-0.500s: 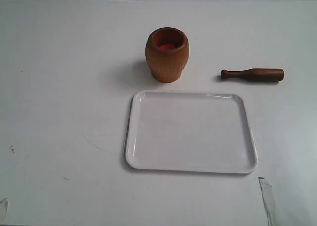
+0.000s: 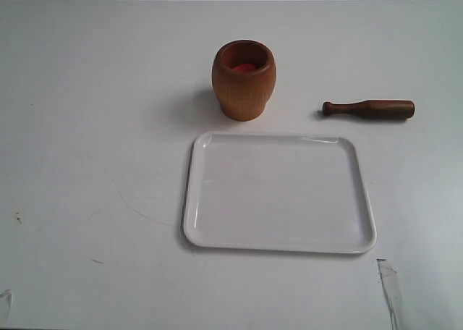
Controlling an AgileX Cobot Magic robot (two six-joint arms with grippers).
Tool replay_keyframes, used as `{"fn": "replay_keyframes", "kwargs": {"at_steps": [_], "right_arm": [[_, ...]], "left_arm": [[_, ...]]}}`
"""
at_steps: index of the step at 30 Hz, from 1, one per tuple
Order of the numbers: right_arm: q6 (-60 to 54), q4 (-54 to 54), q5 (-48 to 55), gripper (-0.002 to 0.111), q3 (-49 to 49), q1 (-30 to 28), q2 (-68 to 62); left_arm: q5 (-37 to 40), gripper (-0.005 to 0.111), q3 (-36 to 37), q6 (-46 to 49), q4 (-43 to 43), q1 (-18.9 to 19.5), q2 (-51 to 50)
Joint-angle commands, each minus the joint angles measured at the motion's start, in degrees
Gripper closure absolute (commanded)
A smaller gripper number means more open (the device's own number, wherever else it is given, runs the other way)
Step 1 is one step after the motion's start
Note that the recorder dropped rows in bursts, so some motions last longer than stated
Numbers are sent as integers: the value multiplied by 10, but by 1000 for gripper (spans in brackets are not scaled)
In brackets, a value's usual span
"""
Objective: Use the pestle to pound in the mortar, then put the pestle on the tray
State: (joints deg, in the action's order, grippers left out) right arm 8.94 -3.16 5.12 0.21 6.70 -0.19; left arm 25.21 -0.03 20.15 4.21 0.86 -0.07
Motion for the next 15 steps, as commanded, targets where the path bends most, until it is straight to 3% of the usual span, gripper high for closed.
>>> {"fn": "replay_keyframes", "kwargs": {"at_steps": [1,10,15], "right_arm": [[-1,-4,-47,108,-2,-5,2],[10,-4,-90,108,-2,-5,2],[152,-4,-154,108,-2,-5,2]], "left_arm": [[-2,107,0,-5,-4,-4,1],[-2,107,0,-5,-4,-4,1],[-2,107,0,-5,-4,-4,1]]}}
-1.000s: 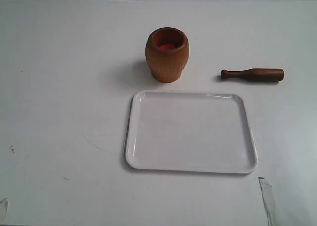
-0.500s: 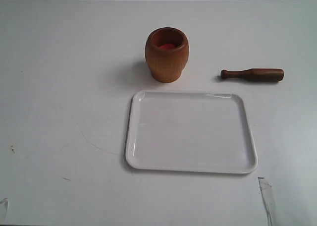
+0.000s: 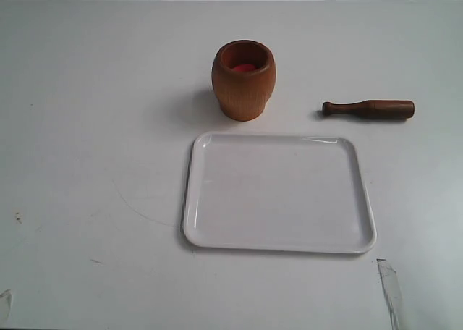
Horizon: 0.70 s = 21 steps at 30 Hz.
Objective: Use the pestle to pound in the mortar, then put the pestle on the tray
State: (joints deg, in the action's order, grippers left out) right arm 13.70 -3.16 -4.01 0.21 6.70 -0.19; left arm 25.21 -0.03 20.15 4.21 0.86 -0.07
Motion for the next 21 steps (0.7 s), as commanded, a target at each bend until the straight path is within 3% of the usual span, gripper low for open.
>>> {"fn": "replay_keyframes", "kwargs": {"at_steps": [1,3,5,14,21], "right_arm": [[146,-4,-96,108,-2,-5,2],[194,-11,-198,108,-2,-5,2],[198,-34,-226,108,26,-5,2],[195,-335,-54,108,308,-5,-134],[175,-342,151,108,487,-5,-316]], "left_arm": [[-2,107,0,-5,-4,-4,1],[-2,107,0,-5,-4,-4,1],[-2,107,0,-5,-4,-4,1],[-2,107,0,-5,-4,-4,1],[-2,107,0,-5,-4,-4,1]]}}
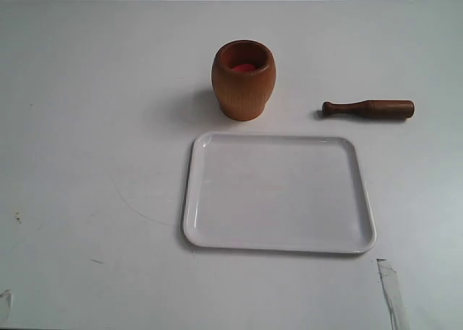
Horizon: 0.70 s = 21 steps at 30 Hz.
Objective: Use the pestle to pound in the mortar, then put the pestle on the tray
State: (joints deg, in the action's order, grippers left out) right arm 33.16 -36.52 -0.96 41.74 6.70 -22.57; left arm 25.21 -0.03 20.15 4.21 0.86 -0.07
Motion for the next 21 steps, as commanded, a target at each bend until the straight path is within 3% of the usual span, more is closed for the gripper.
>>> {"fn": "replay_keyframes", "kwargs": {"at_steps": [1,7,14,17,21], "right_arm": [[-35,-2,155,108,90,-5,-121],[-248,106,337,108,190,-5,-292],[-681,445,486,108,304,-5,-475],[-815,557,554,108,356,0,-559],[-875,558,618,108,409,34,-663]], "left_arm": [[-2,107,0,-5,-4,-4,1],[-2,107,0,-5,-4,-4,1],[-2,107,0,-5,-4,-4,1],[-2,107,0,-5,-4,-4,1],[-2,107,0,-5,-4,-4,1]]}}
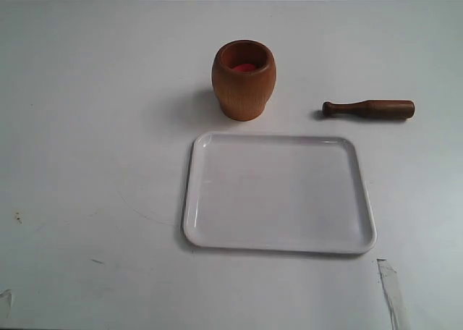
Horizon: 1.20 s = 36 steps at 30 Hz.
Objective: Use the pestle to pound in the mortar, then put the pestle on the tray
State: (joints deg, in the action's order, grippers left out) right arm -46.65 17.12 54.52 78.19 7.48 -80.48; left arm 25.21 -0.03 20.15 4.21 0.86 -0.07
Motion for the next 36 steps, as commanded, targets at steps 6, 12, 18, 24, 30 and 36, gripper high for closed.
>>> {"fn": "replay_keyframes", "kwargs": {"at_steps": [6,12,18,24,30,36], "right_arm": [[-86,-90,87,108,79,95,-235],[-90,-149,61,93,79,126,-334],[-90,-152,19,52,79,126,-379],[-129,-130,-3,49,79,126,-399],[-161,-120,-39,49,79,126,-424],[-172,-120,-47,55,79,126,-433]], "left_arm": [[-2,107,0,-5,-4,-4,1],[-2,107,0,-5,-4,-4,1],[-2,107,0,-5,-4,-4,1],[-2,107,0,-5,-4,-4,1],[-2,107,0,-5,-4,-4,1],[-2,107,0,-5,-4,-4,1]]}}
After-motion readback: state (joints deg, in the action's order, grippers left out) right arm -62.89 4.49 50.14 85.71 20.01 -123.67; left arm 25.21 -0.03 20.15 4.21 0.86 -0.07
